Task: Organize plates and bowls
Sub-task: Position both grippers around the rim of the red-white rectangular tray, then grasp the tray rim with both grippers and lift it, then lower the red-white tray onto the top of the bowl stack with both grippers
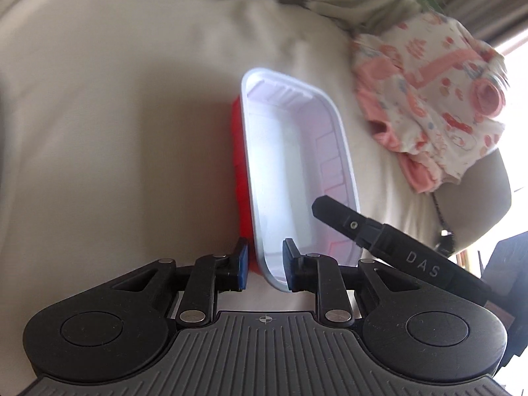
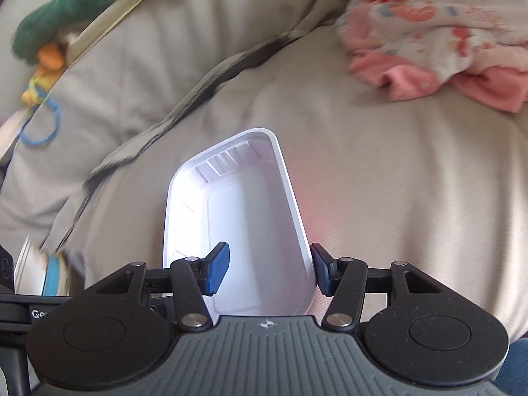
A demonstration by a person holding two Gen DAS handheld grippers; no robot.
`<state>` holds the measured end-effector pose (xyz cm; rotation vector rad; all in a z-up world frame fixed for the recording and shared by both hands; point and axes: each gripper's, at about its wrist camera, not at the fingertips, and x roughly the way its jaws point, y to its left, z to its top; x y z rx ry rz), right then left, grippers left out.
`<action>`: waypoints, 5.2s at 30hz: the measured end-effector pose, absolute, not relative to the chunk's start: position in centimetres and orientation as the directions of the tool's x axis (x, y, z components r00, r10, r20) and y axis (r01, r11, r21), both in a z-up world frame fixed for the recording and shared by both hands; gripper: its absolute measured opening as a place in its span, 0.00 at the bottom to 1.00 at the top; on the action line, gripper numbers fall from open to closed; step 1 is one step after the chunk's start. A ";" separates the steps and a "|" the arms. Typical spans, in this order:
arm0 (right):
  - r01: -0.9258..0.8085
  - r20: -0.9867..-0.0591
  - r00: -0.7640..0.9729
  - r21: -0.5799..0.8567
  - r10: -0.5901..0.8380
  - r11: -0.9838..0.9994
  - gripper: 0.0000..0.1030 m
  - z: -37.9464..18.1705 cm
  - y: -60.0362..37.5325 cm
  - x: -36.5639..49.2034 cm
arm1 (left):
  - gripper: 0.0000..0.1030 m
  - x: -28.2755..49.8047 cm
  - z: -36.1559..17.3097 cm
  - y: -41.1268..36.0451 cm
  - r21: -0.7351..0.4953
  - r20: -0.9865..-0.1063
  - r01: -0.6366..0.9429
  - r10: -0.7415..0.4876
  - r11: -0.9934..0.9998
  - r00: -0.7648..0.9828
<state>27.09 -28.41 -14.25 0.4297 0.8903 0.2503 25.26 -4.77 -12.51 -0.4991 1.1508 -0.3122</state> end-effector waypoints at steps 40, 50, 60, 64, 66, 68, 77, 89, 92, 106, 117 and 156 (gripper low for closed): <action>-0.206 -0.768 0.593 0.145 0.241 0.968 0.76 -14.1 -18.5 23.6 | 0.22 17.8 -13.1 3.0 -0.380 -0.830 -0.195 -0.240 0.904 0.503; -0.239 -0.755 0.619 0.082 0.217 0.967 0.92 -14.8 -16.9 22.8 | 0.22 17.8 -13.1 2.3 -0.359 -0.825 -0.185 -0.218 0.915 0.521; -0.197 -0.737 0.597 0.250 0.319 0.948 1.00 -14.9 -18.9 23.6 | 0.22 17.3 -13.0 1.1 -0.281 -0.831 -0.137 -0.170 0.950 0.530; -0.236 -0.739 0.584 0.242 0.337 0.941 1.00 -14.7 -19.0 23.5 | 0.23 17.0 -13.0 0.8 -0.259 -0.827 -0.128 -0.152 0.957 0.541; -0.255 -0.735 0.583 0.241 0.348 0.936 0.98 -14.5 -18.9 23.2 | 0.23 16.8 -13.0 0.6 -0.249 -0.822 -0.121 -0.143 0.961 0.551; -0.278 -0.723 0.576 0.266 0.382 0.923 0.88 -14.1 -18.7 23.0 | 0.23 16.7 -13.0 0.4 -0.235 -0.819 -0.116 -0.132 0.965 0.558; -0.305 -0.720 0.523 0.341 0.456 0.889 0.42 -13.7 -17.7 22.9 | 0.22 16.9 -12.8 1.9 -0.321 -0.825 -0.154 -0.196 0.934 0.530; -0.326 -0.719 0.498 0.363 0.485 0.873 0.41 -13.8 -16.8 23.5 | 0.20 17.4 -12.5 2.1 -0.346 -0.829 -0.167 -0.217 0.923 0.515; -0.325 -0.720 0.496 0.364 0.485 0.873 0.41 -13.8 -16.7 23.5 | 0.21 17.6 -12.6 2.0 -0.338 -0.834 -0.174 -0.209 0.925 0.510; -0.333 -0.671 0.593 0.298 0.445 0.895 0.35 -7.8 -17.2 21.1 | 0.20 15.4 -6.8 1.2 -0.385 -0.730 -0.081 -0.250 0.919 0.636; -0.540 -0.469 0.631 0.308 0.619 0.783 0.36 3.9 -10.8 20.4 | 0.20 10.6 2.6 10.3 -0.389 -0.540 -0.117 -0.124 0.914 0.832; -0.507 -0.629 0.567 0.243 0.532 0.827 0.35 -2.7 -1.0 23.4 | 0.21 11.4 -2.1 19.4 -0.569 -0.540 -0.196 -0.183 0.799 0.822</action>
